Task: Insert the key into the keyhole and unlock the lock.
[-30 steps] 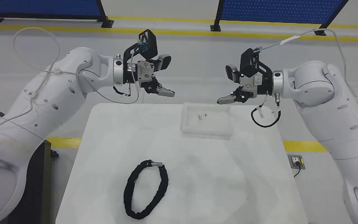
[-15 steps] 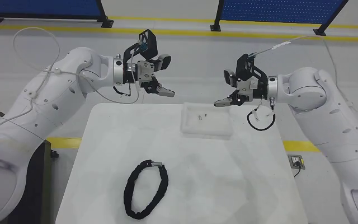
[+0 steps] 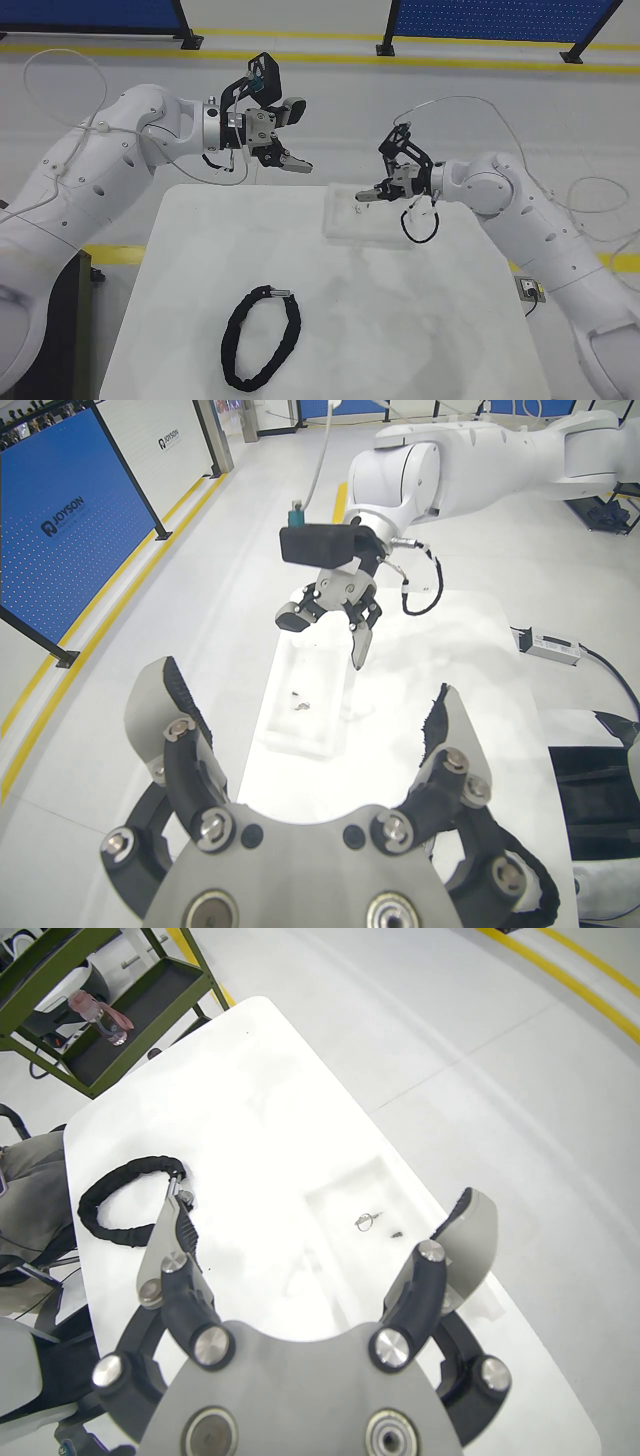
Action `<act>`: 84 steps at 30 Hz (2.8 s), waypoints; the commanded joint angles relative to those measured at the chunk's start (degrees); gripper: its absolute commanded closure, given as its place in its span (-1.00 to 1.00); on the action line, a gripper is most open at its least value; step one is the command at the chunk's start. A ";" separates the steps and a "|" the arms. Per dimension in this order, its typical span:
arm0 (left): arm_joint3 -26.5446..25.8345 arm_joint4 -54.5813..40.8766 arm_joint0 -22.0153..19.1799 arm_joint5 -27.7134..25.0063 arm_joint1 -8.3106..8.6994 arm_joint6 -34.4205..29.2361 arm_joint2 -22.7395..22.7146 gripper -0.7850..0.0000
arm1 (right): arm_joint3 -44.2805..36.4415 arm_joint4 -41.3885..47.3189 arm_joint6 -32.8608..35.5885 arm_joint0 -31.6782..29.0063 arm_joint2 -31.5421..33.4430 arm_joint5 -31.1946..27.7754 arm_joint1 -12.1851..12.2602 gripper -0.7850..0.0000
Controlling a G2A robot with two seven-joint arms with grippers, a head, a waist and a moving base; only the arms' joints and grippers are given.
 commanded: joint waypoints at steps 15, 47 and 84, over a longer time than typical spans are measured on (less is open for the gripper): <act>0.00 -0.08 0.00 0.00 0.00 -0.04 0.00 -1.00 | 5.23 -1.79 0.92 -0.25 -8.66 22.71 -7.66 -1.00; 0.00 -0.08 0.00 0.00 0.00 -0.04 0.00 -1.00 | 10.47 -1.13 -2.35 -1.16 -9.19 28.25 -10.99 -1.00; 0.00 -0.08 0.00 0.00 0.00 -0.04 0.00 -1.00 | 28.57 -2.84 3.96 4.70 -14.01 47.16 -25.46 -0.04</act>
